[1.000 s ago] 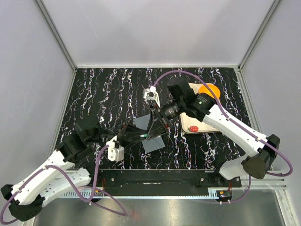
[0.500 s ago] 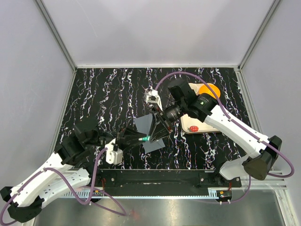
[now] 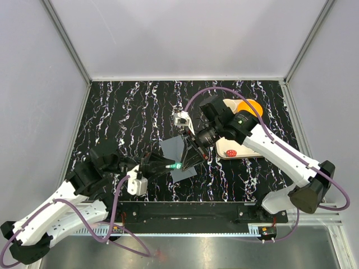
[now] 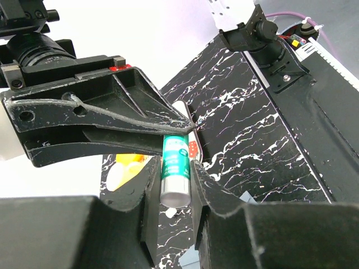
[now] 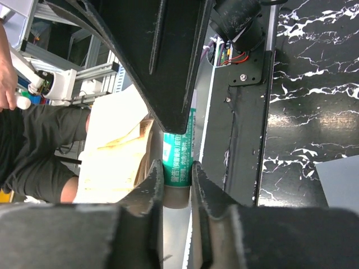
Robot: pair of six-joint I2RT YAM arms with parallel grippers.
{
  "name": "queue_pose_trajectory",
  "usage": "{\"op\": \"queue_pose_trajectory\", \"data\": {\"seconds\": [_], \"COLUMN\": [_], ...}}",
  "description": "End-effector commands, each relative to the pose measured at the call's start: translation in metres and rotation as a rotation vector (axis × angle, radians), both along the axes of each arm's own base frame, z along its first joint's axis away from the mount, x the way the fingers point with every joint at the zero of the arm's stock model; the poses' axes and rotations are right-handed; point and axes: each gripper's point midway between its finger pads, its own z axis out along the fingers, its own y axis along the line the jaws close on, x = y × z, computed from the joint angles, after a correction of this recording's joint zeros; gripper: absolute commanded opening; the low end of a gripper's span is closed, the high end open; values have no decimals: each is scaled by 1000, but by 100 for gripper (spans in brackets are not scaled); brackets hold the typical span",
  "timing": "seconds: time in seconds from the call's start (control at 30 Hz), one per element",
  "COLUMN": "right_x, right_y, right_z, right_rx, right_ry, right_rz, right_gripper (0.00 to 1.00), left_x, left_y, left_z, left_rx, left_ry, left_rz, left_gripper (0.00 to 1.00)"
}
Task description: Place the letter into the envelope and seal it
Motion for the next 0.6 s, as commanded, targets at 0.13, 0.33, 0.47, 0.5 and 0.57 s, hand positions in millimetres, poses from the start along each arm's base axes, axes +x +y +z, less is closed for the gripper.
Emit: {"op": "queue_pose_trajectory", "data": {"seconds": [0.13,0.33,0.47,0.5,0.57], "right_x": [-3,-5,-5,-4,-3], "right_y": [2,3,5,5,6], "right_z": [21,25,25,24,23], "right_rx": [47,63,63,62,62], "right_ry": [-10,2,8,11,11], "right_rz": [28,38,40,39,39], "right_gripper": [0,0,0,0,0], "left_x": [4,6,6,5,4], "left_y": [-4,-8,-9,-10,-10], "left_z": [8,8,12,14,15], "left_rx": [-22,-31,-39,-45,-49], "left_ry": [-29,-41,-53,-56,-51], "left_rz": [-2,-16,-21,-25,-31], "left_gripper": [33,46,45,43,43]}}
